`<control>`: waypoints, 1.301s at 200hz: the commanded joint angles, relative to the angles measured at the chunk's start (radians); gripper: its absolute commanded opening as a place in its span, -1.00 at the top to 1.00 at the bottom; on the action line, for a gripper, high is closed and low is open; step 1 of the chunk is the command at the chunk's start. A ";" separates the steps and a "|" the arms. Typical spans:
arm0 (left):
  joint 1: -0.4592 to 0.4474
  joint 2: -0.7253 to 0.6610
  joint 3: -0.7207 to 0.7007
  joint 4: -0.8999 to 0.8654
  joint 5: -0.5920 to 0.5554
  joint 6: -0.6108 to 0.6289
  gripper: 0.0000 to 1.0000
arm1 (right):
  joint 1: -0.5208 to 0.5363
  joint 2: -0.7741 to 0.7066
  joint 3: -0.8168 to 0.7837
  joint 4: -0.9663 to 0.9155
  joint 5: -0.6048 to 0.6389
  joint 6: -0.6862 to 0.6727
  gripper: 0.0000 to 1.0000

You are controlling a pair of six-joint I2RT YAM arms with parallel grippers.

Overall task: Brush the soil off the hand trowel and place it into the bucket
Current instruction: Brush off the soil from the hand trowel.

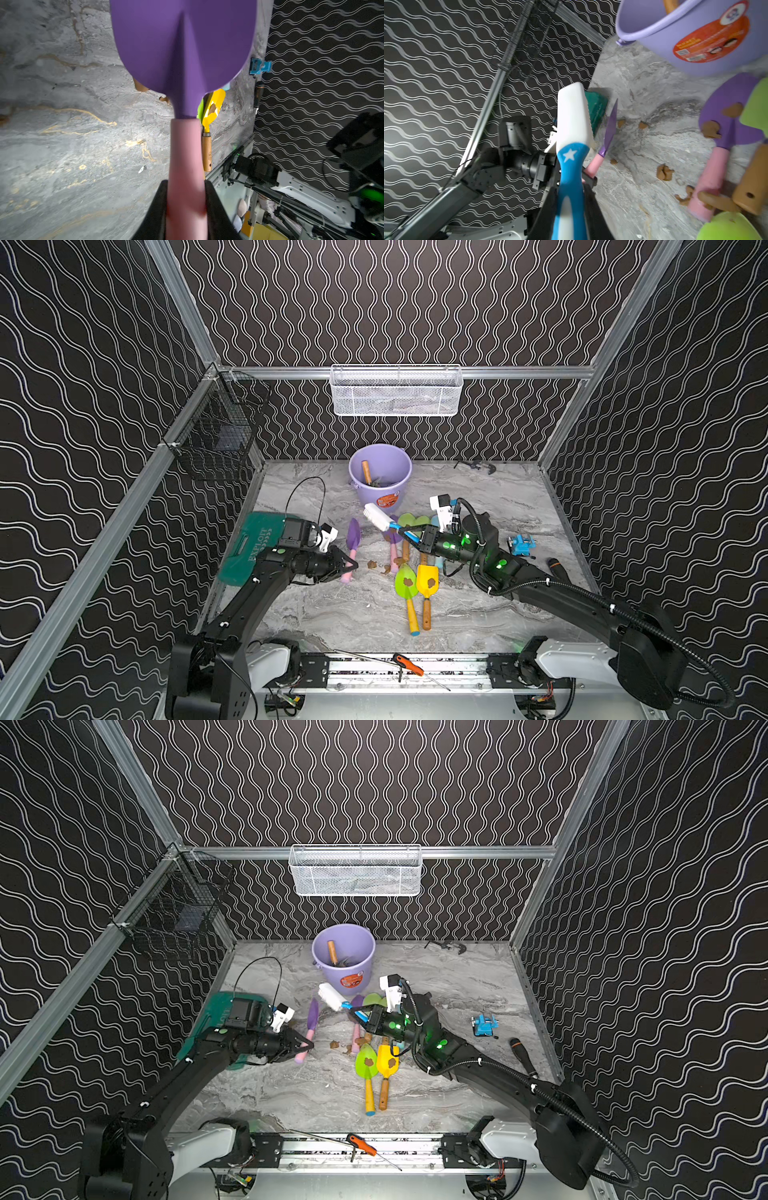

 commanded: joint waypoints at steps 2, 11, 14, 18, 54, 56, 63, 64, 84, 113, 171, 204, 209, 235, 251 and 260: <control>-0.117 0.032 0.100 -0.161 -0.242 0.087 1.00 | 0.033 0.024 0.085 -0.149 0.056 -0.127 1.00; -0.186 0.057 0.153 -0.221 -0.351 0.104 1.00 | 0.062 0.041 0.128 -0.200 0.099 -0.178 1.00; -0.201 0.064 0.167 -0.237 -0.378 0.108 1.00 | 0.071 0.049 0.140 -0.214 0.109 -0.192 1.00; -0.221 0.073 0.183 -0.255 -0.405 0.111 1.00 | 0.080 0.060 0.159 -0.237 0.118 -0.211 1.00; -0.299 0.099 0.276 -0.343 -0.559 0.116 1.00 | 0.144 0.187 0.311 -0.447 0.244 -0.300 1.00; -0.302 0.099 0.280 -0.347 -0.565 0.116 1.00 | 0.145 0.190 0.310 -0.448 0.245 -0.302 1.00; -0.319 0.100 0.296 -0.359 -0.592 0.114 1.00 | 0.149 0.191 0.305 -0.442 0.256 -0.303 1.00; -0.321 0.100 0.299 -0.361 -0.596 0.114 1.00 | 0.149 0.191 0.304 -0.441 0.257 -0.302 1.00; -0.342 0.097 0.319 -0.375 -0.614 0.107 1.00 | 0.151 0.177 0.299 -0.447 0.290 -0.302 1.00; -0.344 0.098 0.317 -0.374 -0.621 0.109 1.00 | 0.151 0.140 0.287 -0.456 0.310 -0.326 1.00; -0.355 0.109 0.351 -0.384 -0.624 0.138 1.00 | 0.197 0.239 0.315 -0.493 0.212 -0.386 1.00; -0.357 0.091 0.333 -0.388 -0.624 0.140 1.00 | 0.126 0.300 0.312 -0.466 0.311 -0.385 1.00; -0.358 0.087 0.329 -0.386 -0.618 0.141 1.00 | 0.104 0.304 0.314 -0.459 0.310 -0.382 1.00; -0.357 0.073 0.312 -0.360 -0.561 0.150 1.00 | 0.014 0.274 0.300 -0.397 0.255 -0.371 1.00; -0.345 0.077 0.307 -0.329 -0.464 0.169 1.00 | -0.024 0.213 0.266 -0.368 0.234 -0.353 1.00; -0.307 0.077 0.300 -0.299 -0.345 0.181 1.00 | -0.045 0.171 0.251 -0.380 0.235 -0.349 1.00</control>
